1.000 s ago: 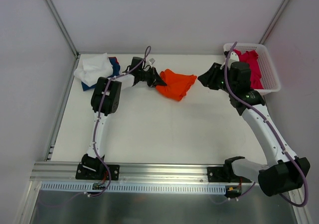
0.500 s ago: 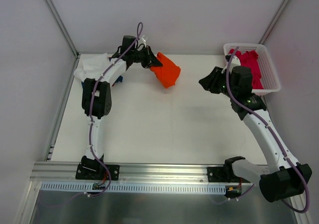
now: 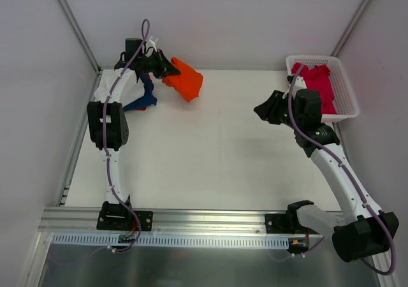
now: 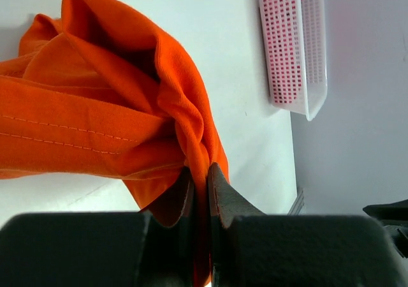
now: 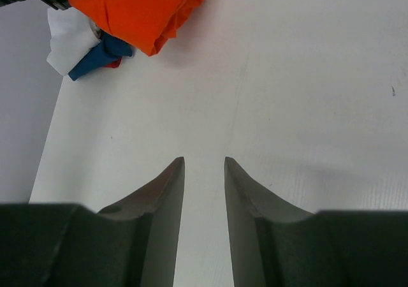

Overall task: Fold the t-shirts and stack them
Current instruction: Neatly place the folded tshirt to the corner

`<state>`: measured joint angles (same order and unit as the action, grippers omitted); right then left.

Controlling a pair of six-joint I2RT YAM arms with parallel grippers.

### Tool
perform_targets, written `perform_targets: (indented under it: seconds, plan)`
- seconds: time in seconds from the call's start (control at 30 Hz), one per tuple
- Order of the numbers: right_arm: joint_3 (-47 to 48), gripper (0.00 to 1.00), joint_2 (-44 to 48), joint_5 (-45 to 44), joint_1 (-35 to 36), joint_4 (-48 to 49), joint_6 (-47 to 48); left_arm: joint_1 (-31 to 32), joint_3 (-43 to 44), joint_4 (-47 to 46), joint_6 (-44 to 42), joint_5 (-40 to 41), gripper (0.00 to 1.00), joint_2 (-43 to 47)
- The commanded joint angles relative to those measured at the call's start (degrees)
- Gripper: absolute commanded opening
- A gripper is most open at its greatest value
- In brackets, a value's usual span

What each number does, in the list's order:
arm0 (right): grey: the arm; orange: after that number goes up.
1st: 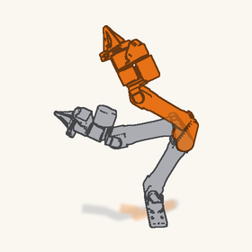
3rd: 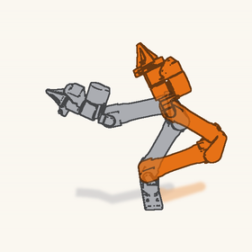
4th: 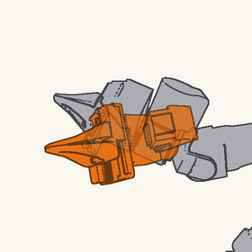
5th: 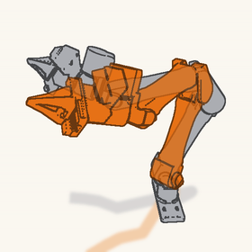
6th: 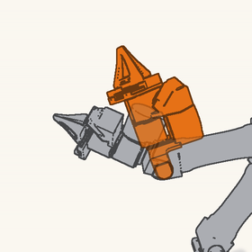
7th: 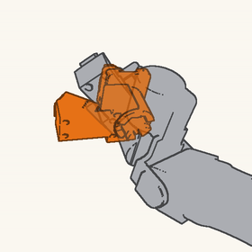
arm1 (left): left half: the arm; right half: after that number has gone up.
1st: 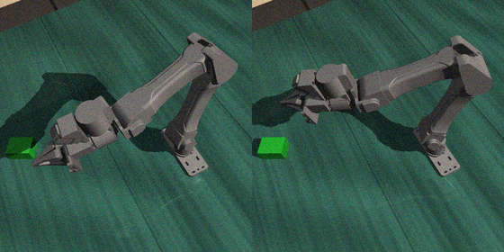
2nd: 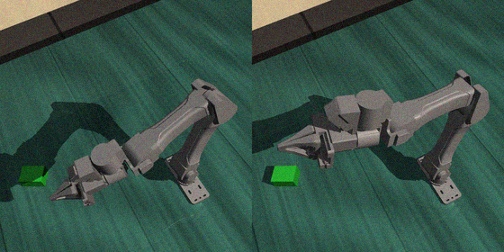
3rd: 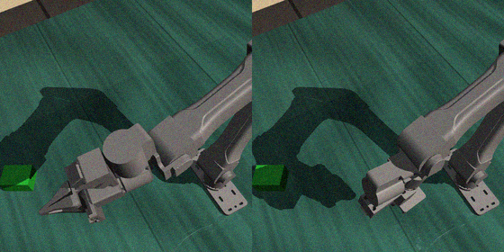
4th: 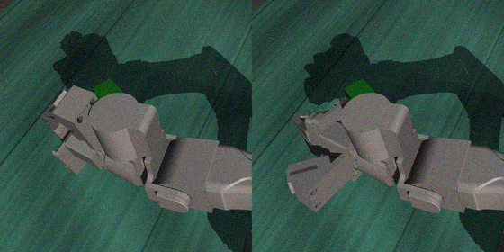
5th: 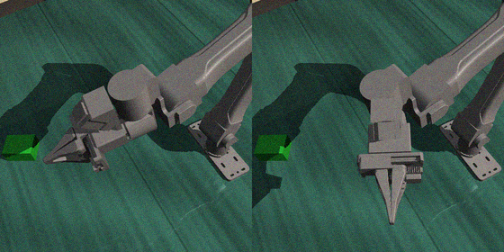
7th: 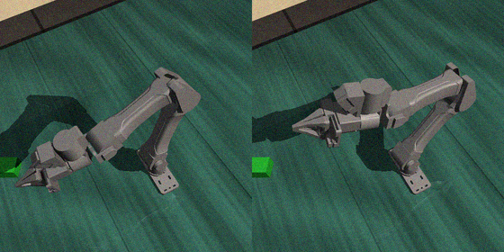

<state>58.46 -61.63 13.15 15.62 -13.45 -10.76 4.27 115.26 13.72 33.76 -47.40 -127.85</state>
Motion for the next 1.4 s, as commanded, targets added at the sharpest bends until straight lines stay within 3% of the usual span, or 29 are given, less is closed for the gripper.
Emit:
perform_targets:
  seconds: [0.0, 0.47, 0.83, 1.17, 1.37]
  plan:
    - [-0.7, 0.34, 2.2, 2.1, -0.4, 2.5, -0.9, -3.0, 4.1, 0.5, -1.6, -1.1, 0.0, 6.6]
    - [-2.6, 0.34, 2.5, 3.6, -0.4, 4.9, -2.5, -11.6, 13.0, 2.0, -3.2, -5.8, 0.0, 6.7]
    - [-3.0, 0.34, 4.2, 4.2, -0.5, 4.8, -2.3, -18.6, 13.5, 2.2, -5.5, -8.8, 0.0, 7.2]
    - [-3.8, 0.34, 6.2, 4.2, -0.4, 4.3, -2.2, -21.9, 9.8, 2.4, -9.4, -6.6, 0.0, 8.1]
    - [-3.5, 0.34, 6.8, 5.3, -0.4, 4.4, -2.5, -21.9, 1.3, 3.8, -11.8, -1.7, 0.0, 11.2]
